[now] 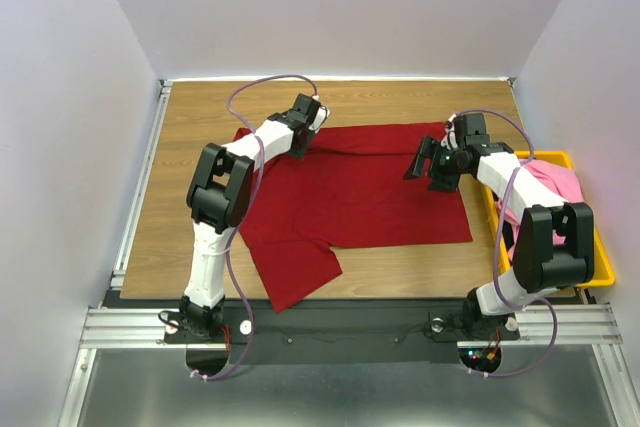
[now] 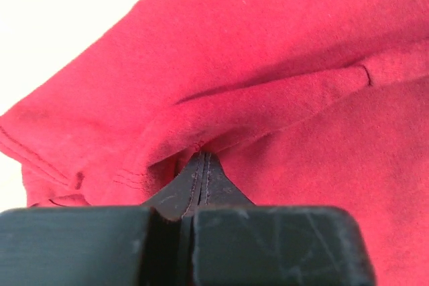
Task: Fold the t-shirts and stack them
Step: Fold the tshirt
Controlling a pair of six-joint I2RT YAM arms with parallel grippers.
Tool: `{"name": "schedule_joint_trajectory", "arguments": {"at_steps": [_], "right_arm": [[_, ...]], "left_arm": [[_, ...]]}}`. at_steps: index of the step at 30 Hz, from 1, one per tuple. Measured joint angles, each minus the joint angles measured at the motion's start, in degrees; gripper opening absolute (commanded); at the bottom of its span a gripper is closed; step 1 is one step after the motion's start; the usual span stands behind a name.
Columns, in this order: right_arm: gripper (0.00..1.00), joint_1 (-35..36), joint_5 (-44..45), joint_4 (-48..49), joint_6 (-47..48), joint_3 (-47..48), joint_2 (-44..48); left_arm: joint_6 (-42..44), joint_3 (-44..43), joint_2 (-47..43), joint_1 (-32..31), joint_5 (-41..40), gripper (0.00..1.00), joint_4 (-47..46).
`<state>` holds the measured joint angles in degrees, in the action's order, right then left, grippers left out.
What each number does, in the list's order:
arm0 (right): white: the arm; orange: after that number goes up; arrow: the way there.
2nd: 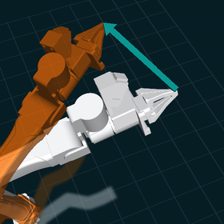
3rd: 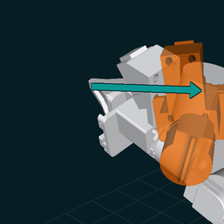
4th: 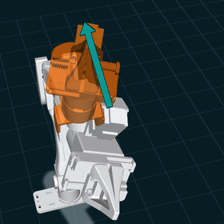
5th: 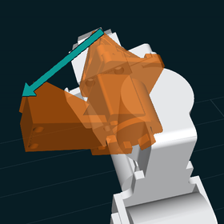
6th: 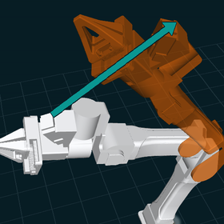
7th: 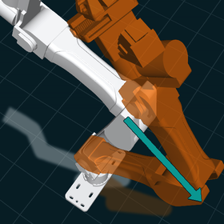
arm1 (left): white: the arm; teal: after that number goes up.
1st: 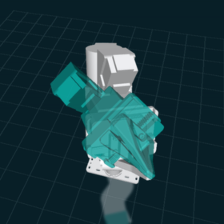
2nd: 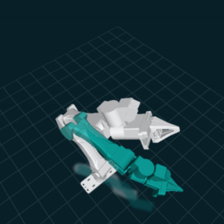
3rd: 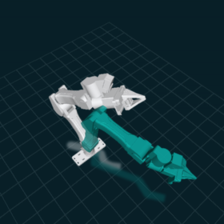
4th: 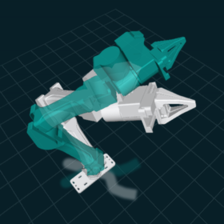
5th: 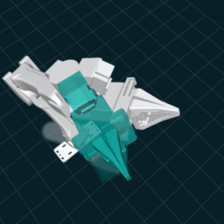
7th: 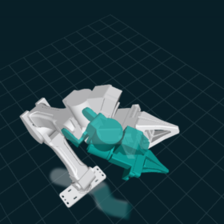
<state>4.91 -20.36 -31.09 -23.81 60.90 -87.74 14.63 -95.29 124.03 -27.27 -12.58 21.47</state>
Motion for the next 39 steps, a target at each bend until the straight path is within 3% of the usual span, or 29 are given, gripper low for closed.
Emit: {"name": "schedule_joint_trajectory", "arguments": {"at_steps": [12,15,16,21,29,39], "right_arm": [[0.83,0.0,0.0,0.0,0.0,0.0,0.0],[0.83,0.0,0.0,0.0,-0.1,0.0,0.0],[0.83,0.0,0.0,0.0,-0.2,0.0,0.0],[0.83,0.0,0.0,0.0,-0.2,0.0,0.2],[0.83,0.0,0.0,0.0,-0.2,0.0,1.9],[0.83,0.0,0.0,-0.1,-0.4,-0.8,2.3]], "left_arm": [[-4.2,4.5,-8.1,-0.9,2.9,0.0,3.0],[-4.8,4.8,-9.6,-1.2,2.6,0.17,2.6],[-4.9,4.8,-9.6,-1.2,2.2,0.29,2.3],[-4.5,4.4,-7.8,-1.2,-0.1,0.42,1.1],[-3.8,1.7,-2.2,-1.1,-1.8,0.41,0.2],[-2.9,0.4,-0.1,-0.6,-2.2,0.33,0.1]]}}
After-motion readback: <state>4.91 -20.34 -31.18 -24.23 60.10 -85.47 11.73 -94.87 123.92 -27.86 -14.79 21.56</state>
